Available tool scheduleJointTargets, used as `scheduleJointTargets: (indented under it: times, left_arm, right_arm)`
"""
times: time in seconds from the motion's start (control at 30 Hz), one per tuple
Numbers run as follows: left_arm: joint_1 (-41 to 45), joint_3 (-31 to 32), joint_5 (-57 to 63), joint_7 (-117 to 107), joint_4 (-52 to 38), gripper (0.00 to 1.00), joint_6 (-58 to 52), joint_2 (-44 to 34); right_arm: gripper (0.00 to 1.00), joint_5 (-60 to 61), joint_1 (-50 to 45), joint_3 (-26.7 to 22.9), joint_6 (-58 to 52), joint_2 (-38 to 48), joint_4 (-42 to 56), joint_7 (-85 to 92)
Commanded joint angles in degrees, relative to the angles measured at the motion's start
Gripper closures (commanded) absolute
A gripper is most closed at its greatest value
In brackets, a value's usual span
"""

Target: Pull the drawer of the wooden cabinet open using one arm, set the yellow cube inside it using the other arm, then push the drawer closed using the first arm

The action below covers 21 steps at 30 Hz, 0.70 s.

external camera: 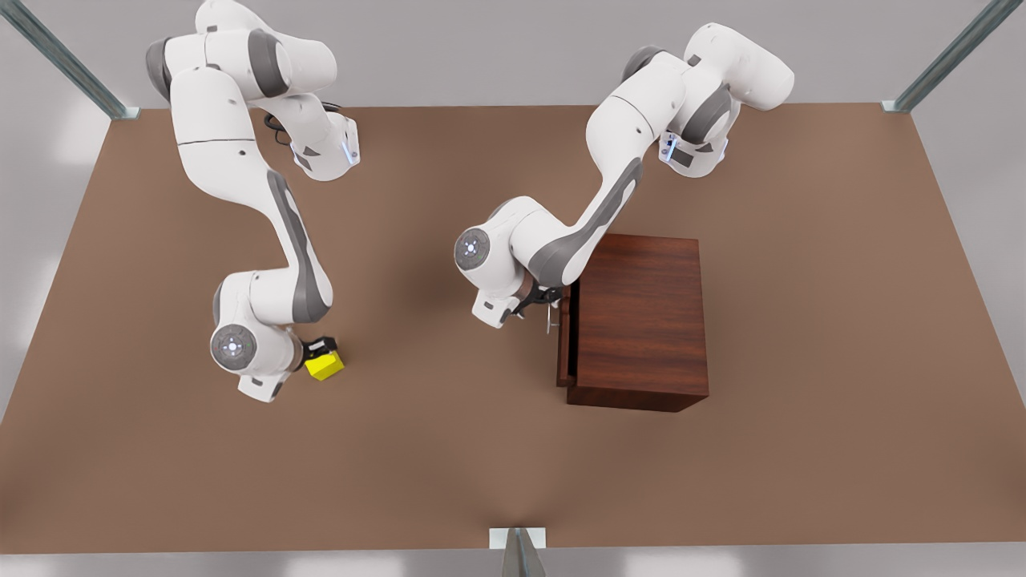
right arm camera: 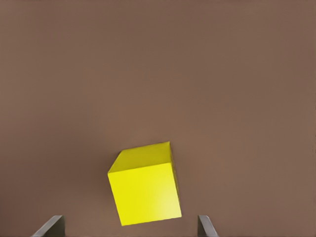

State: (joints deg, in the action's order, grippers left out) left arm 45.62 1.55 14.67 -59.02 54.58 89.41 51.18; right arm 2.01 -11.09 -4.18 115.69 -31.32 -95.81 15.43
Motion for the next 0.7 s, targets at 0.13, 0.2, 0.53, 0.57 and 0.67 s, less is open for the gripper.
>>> scheduleJointTargets:
  times: [0.13,0.2,0.53,0.57,0.67]
  left_arm:
    - [-0.1,-0.1,0.0,-2.5,-0.1,0.13,4.6,0.9]
    - [-0.2,-0.1,0.0,-2.5,-0.1,0.13,4.6,1.0]
    - [1.5,-0.2,-1.4,-3.7,-0.1,0.13,4.2,1.0]
    - [1.5,-0.2,-1.4,-3.7,-0.2,0.13,4.4,1.0]
    - [1.9,-0.2,-1.4,-3.7,-0.5,0.13,4.5,1.0]
  right_arm:
    - [0.00,0.1,0.4,0.1,11.0,0.5,-5.4,17.7]
    - [0.00,0.1,0.3,0.1,12.6,0.6,-6.9,18.1]
    - [0.00,0.7,-0.3,0.1,16.3,0.1,-9.2,17.5]
    - [0.00,0.8,-0.3,0.1,16.4,0.1,-9.3,17.4]
    - [0.00,1.2,0.0,0.1,17.0,-0.2,-9.9,17.3]
